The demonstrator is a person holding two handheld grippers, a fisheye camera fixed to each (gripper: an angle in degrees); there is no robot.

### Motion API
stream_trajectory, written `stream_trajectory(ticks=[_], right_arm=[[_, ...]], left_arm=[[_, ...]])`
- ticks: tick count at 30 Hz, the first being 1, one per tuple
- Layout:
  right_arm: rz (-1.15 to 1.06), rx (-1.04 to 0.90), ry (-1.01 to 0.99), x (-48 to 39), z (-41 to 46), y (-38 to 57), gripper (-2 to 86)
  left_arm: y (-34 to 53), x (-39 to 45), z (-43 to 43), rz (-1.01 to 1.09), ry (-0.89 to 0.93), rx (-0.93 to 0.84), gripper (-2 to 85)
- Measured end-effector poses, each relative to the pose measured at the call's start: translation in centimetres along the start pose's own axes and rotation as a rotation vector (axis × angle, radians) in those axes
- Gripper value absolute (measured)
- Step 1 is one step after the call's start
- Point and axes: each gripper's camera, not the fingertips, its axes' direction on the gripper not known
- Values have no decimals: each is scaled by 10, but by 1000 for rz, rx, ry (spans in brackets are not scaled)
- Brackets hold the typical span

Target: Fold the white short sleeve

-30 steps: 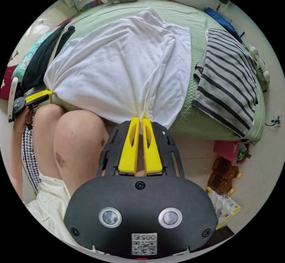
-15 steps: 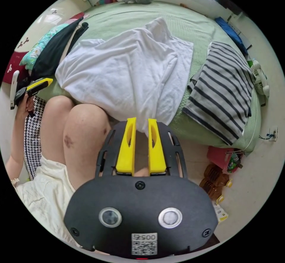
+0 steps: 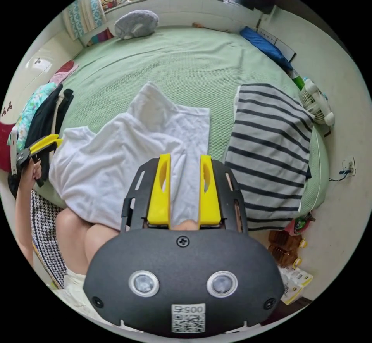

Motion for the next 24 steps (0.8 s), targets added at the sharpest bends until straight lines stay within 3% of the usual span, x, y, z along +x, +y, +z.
stream_trajectory(ticks=[6,17,24], right_arm=[[84,-83,32,5,43,-32,79],[-94,-79,296,-39,42,-25,-15],[143,11,261,3,-10,-18,-16]], left_arm=[[-7,-5,22,-9,-1,-52,129],[11,-16,-33,-52,-60,34,19],[35,-47,-129,-65,-45,191,11]])
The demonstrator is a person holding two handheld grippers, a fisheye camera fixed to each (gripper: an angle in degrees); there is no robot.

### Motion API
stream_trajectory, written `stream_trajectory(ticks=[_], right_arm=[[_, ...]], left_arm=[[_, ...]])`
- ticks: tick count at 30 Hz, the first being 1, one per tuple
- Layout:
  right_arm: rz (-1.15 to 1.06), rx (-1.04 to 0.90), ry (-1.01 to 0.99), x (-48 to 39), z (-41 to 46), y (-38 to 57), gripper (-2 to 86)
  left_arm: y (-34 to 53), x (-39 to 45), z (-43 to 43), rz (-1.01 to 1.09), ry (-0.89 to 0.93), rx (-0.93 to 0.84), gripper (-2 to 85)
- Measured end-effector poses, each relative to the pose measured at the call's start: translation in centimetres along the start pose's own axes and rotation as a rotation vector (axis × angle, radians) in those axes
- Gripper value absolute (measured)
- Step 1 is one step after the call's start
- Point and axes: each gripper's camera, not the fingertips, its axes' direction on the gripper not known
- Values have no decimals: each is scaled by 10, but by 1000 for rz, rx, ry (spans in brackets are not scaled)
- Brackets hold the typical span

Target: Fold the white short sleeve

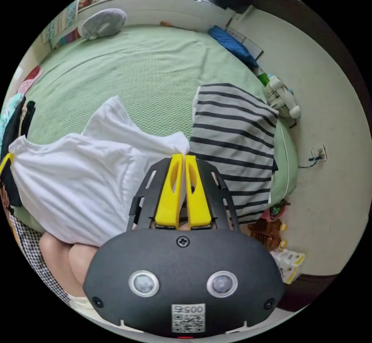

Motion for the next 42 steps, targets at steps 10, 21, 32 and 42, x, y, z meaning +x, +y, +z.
stream_trajectory(ticks=[10,21,32,42], right_arm=[[-48,-25,-186,1,-15,37,80],[-267,-43,-279,-65,-9,39,91],[-295,107,-312,-53,-50,82,-14],[-398,264,-893,-9,-183,174,-15]], left_arm=[[57,-55,-66,-60,116,66,10],[85,-94,-91,-70,143,42,10],[102,-128,-112,-74,162,26,10],[118,-177,-177,-107,192,105,11]])
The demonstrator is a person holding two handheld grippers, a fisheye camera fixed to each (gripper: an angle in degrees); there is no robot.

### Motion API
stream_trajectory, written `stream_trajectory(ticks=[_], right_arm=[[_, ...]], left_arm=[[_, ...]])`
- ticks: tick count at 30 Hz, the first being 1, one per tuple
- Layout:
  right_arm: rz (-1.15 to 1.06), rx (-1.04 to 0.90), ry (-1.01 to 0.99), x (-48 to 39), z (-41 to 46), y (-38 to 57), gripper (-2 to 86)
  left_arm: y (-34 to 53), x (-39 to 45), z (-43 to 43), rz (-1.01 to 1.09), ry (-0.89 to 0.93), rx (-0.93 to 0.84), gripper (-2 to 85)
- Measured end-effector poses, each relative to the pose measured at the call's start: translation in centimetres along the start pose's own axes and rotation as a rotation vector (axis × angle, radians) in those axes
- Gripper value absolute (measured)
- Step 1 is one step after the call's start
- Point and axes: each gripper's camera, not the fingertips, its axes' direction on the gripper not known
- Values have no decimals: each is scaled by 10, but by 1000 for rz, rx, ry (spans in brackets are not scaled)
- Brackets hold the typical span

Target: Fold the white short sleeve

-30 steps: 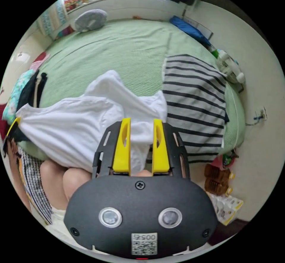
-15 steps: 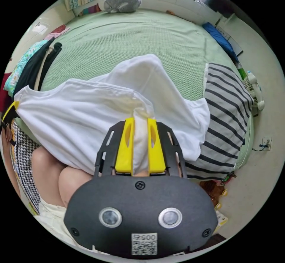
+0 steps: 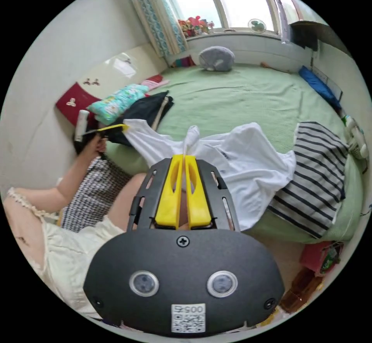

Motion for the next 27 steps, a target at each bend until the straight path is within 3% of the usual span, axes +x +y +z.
stream_trajectory(ticks=[3,8,13,17,22,25,27], right_arm=[[-60,-22,-203,-29,-16,7,-15],[-256,-208,-347,-90,-2,19,-13],[-412,-611,-449,-157,73,50,-1],[-517,-747,-304,-179,113,63,32],[-545,-538,77,-156,134,5,81],[-462,-509,278,-122,172,-40,101],[-366,-519,273,-101,199,-65,105]], left_arm=[[6,-15,-20,-28,-38,35,11],[18,-49,-50,-108,-47,81,10],[38,-78,-72,-165,-7,116,9],[47,-89,-72,-161,7,101,10],[49,-102,-72,-169,38,107,10],[47,-104,-70,-167,47,111,10],[45,-103,-69,-157,43,111,10]])
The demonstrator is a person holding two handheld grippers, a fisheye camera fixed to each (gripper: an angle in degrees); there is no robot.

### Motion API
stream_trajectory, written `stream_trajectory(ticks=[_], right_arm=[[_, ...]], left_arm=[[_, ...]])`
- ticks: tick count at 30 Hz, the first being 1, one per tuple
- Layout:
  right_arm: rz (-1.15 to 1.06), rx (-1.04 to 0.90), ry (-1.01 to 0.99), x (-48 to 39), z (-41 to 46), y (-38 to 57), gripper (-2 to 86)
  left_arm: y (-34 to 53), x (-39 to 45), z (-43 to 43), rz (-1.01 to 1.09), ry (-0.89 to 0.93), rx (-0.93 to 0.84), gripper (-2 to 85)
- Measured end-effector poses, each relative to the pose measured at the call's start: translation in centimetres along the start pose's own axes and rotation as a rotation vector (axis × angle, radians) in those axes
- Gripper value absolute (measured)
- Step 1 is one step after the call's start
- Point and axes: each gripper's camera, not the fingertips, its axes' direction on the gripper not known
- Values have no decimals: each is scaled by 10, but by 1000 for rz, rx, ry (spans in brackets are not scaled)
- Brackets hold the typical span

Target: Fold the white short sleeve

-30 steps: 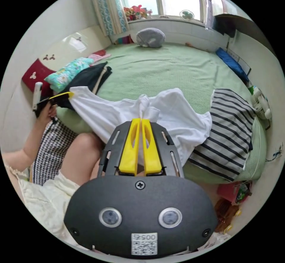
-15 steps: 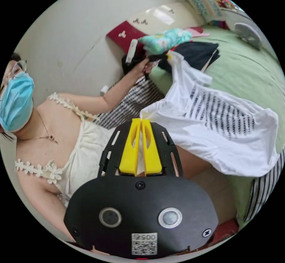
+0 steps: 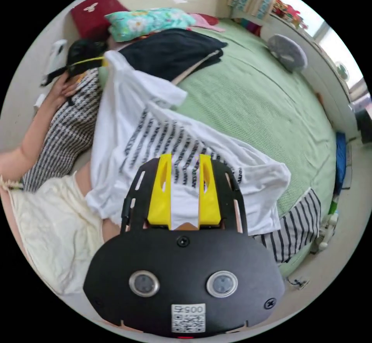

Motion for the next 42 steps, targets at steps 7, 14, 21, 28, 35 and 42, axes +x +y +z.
stream_trajectory(ticks=[7,14,21,28,35,42], right_arm=[[7,-184,141,16,101,-64,101],[112,-61,109,19,98,-56,-5],[245,144,198,63,15,-54,-16],[447,251,381,137,-55,-108,-16],[717,228,487,194,-57,-129,3],[566,44,336,209,19,-38,97]], left_arm=[[-4,5,10,20,16,0,9],[-7,20,40,128,15,-61,8],[-75,47,49,190,20,51,6],[-243,76,113,140,-62,63,16],[-306,109,194,77,74,13,51],[-222,147,266,226,92,-192,80]])
